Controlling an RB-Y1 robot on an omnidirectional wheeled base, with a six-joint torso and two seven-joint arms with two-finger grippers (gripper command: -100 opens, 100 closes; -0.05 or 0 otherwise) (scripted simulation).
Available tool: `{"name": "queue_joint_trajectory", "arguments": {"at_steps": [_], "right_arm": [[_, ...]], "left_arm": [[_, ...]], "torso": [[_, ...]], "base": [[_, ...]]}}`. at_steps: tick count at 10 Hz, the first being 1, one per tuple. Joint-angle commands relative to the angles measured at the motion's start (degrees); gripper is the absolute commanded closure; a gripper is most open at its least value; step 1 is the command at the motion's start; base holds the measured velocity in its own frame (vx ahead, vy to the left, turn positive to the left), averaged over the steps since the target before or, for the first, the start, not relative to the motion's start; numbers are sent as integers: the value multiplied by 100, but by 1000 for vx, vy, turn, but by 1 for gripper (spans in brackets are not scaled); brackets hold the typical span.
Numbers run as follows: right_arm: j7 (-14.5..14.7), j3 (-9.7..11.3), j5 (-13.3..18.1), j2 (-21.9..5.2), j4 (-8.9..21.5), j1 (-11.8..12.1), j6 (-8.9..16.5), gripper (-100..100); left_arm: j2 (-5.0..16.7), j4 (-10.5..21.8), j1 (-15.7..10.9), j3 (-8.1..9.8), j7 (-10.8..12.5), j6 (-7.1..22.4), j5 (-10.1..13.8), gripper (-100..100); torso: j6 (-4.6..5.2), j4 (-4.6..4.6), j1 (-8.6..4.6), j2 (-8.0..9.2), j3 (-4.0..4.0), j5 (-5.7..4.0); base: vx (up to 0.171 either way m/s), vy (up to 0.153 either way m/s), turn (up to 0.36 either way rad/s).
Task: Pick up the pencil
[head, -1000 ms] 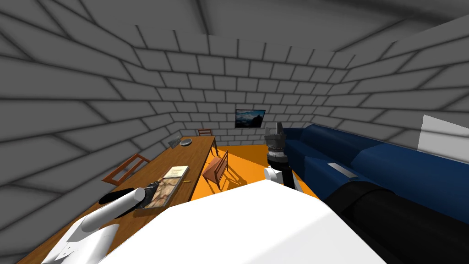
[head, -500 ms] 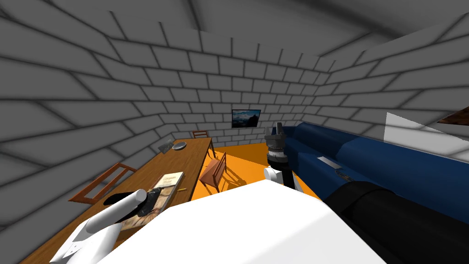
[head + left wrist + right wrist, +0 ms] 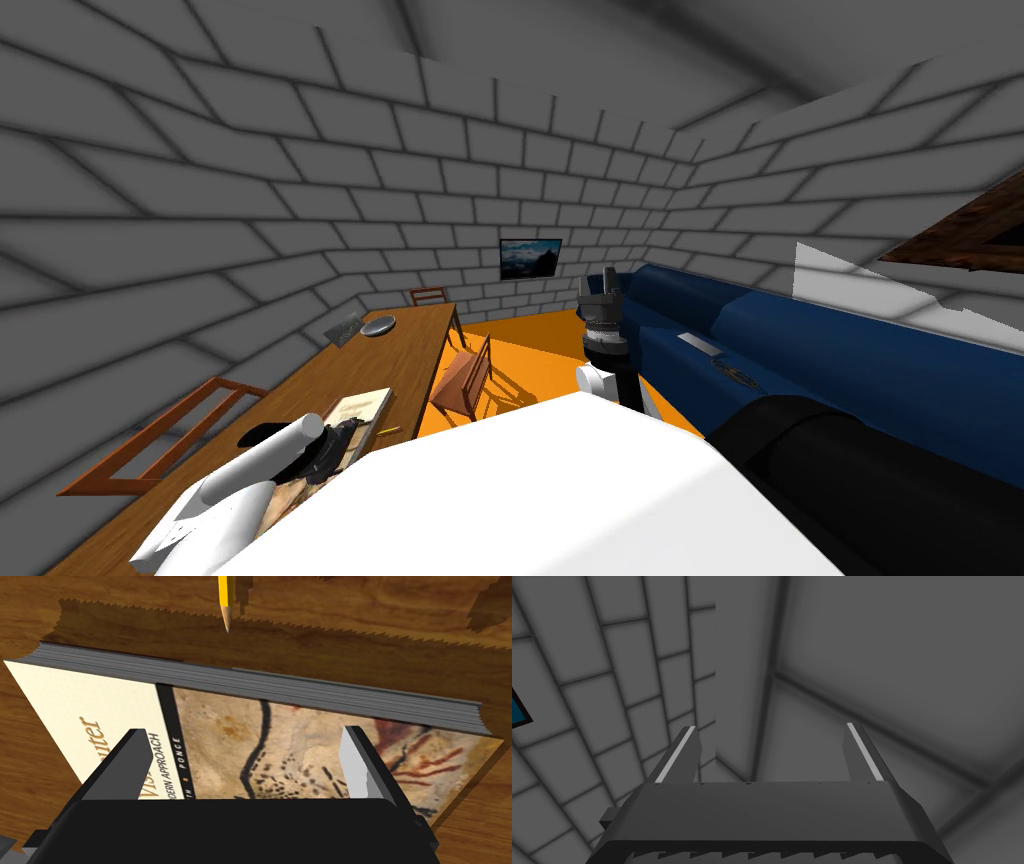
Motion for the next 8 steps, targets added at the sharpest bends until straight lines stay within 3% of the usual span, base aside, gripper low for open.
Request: {"name": "queue_joint_trajectory", "arguments": {"at_steps": [1, 6, 7, 8], "right_arm": [[0, 0, 0, 0, 0, 0, 0, 0], [0, 0, 0, 0, 0, -1, 0, 0], [0, 0, 0, 0, 0, -1, 0, 0], [0, 0, 0, 0, 0, 0, 0, 0]], "left_arm": [[-19, 239, -50, 45, -57, 246, 31, -100], [-76, 901, -232, 145, -194, 805, 110, -100], [-70, 824, -205, 139, -186, 749, 108, -100], [-74, 833, -206, 139, -189, 767, 108, 0]], "torso": [[0, 0, 0, 0, 0, 0], [-1, 4, -6, 21, 12, -1], [-1, 5, -9, 24, 14, -2], [-3, 5, -15, 23, 13, -4]], "base": [[35, 53, -145], [21, 54, -149], [-7, 15, -21], [0, 0, 0]]}}
